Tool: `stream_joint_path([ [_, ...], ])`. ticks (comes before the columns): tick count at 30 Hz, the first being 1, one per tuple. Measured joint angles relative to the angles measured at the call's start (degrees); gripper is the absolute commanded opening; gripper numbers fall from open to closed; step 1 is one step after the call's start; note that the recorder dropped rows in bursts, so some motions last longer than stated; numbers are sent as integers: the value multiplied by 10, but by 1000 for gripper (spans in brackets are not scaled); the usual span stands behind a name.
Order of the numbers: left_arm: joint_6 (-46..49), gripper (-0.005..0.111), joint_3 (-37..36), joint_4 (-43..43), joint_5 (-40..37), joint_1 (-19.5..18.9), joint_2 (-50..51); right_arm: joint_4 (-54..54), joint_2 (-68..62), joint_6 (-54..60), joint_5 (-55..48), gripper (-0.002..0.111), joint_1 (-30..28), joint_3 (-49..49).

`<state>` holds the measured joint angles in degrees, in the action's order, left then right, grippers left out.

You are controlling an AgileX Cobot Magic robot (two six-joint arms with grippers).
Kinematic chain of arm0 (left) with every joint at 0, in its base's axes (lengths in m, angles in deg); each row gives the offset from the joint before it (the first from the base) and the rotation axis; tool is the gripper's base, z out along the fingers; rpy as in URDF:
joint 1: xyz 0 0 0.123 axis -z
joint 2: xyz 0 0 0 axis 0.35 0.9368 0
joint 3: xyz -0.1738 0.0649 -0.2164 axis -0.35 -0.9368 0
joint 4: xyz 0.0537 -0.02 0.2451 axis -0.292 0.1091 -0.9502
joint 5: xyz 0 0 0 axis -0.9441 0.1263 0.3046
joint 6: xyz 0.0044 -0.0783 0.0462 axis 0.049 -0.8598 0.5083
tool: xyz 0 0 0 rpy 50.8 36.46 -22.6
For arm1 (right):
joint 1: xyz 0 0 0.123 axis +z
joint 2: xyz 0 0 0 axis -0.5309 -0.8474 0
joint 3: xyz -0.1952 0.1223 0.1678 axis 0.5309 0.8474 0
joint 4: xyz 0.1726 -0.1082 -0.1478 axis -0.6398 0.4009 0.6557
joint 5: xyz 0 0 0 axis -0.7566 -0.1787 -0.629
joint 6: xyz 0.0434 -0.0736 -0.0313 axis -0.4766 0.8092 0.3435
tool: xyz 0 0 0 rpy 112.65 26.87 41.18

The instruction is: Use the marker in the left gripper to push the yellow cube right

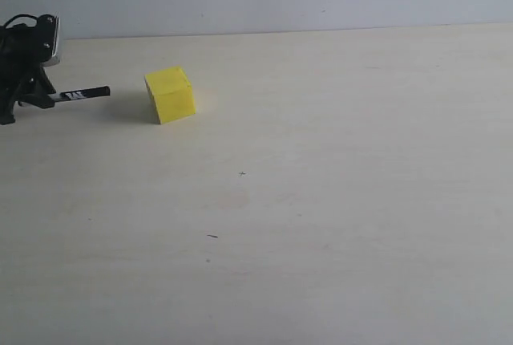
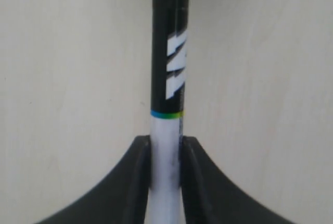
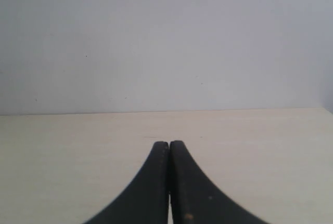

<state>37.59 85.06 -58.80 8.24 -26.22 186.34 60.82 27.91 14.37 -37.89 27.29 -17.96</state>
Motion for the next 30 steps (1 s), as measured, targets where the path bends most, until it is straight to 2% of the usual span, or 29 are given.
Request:
stream_joint_path([
  [6,-1,0,1,22,-4,14,2,0,0,0,0,0,0,0],
  [13,-1,0,3,37,29,85,5,0,0,0,0,0,0,0],
  [17,0,0,4,38,51,110,6,0,0,0,0,0,0,0],
  [27,1,0,6,14,60,70,6,0,0,0,0,0,0,0],
  [30,2,0,37,12,28,69,15,0,0,0,0,0,0,0],
])
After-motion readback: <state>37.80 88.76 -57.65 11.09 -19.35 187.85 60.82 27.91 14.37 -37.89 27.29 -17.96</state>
